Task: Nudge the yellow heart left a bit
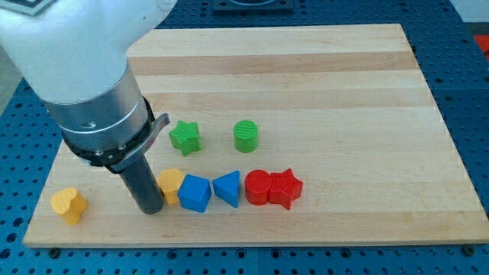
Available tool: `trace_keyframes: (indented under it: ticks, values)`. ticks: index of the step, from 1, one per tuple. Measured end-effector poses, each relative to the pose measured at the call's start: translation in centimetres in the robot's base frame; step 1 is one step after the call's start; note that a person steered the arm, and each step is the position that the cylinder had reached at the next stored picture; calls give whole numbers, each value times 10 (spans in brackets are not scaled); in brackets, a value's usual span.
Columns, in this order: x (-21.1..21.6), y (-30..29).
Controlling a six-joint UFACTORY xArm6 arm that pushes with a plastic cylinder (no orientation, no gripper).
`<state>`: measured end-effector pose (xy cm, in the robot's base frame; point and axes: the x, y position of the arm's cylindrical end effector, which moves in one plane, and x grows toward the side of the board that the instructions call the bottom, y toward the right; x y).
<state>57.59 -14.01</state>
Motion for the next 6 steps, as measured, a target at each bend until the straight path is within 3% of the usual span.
trace_keyframes:
  ticks: [1, 3, 4, 6]
  values:
    - [-1, -19]
    - [-59, -34]
    - [-67, -45]
    - [4, -82]
